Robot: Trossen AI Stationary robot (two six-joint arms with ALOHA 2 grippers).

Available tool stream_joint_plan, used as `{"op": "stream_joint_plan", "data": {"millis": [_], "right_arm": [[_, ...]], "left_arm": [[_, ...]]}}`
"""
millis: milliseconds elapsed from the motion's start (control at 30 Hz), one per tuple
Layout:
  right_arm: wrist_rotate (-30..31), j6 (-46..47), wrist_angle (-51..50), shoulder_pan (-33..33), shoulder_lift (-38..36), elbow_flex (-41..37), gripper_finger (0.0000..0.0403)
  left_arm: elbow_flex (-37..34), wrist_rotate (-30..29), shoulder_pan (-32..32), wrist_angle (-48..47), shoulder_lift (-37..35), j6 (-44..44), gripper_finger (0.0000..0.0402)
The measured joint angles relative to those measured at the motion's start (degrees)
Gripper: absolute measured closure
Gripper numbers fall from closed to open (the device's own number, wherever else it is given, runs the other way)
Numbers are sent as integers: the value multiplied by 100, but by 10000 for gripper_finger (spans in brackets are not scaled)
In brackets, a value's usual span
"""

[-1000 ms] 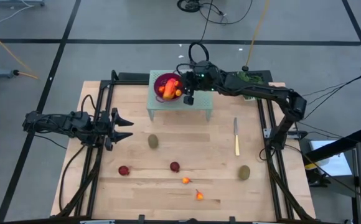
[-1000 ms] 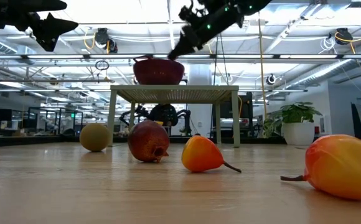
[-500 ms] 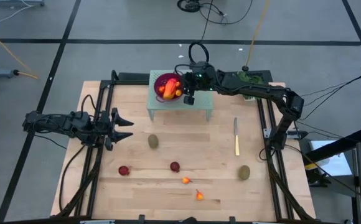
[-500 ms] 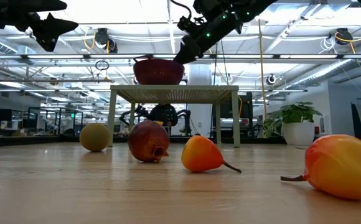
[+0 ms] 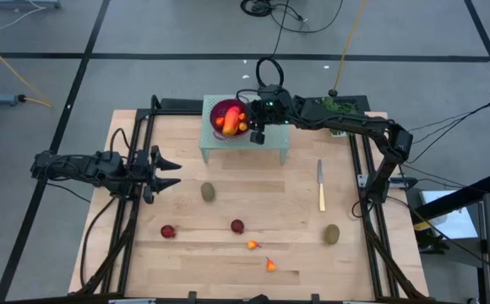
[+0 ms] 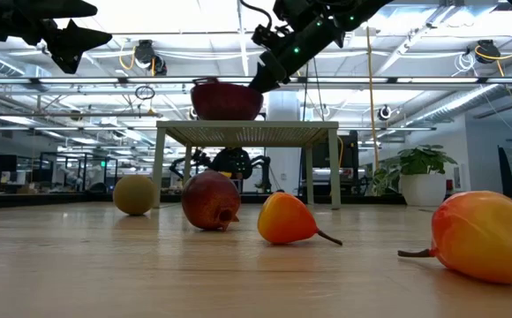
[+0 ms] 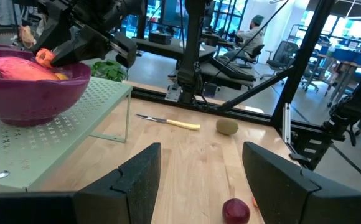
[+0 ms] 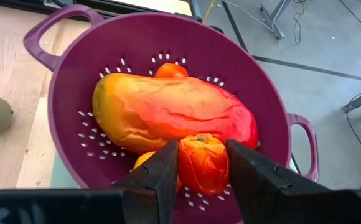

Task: Pick & Place Fruit
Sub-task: Put the peach into the violet strainer bowl on the shelf, then put the pear into the violet strainer bowl on the shelf

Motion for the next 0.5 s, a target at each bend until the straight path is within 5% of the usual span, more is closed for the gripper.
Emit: {"op": "stream_joint_plan", "data": {"millis": [500], "right_arm": [[7, 0, 77, 0, -2, 0, 235]], "left_arm": [[0, -2, 0, 0, 0, -22, 174]]}}
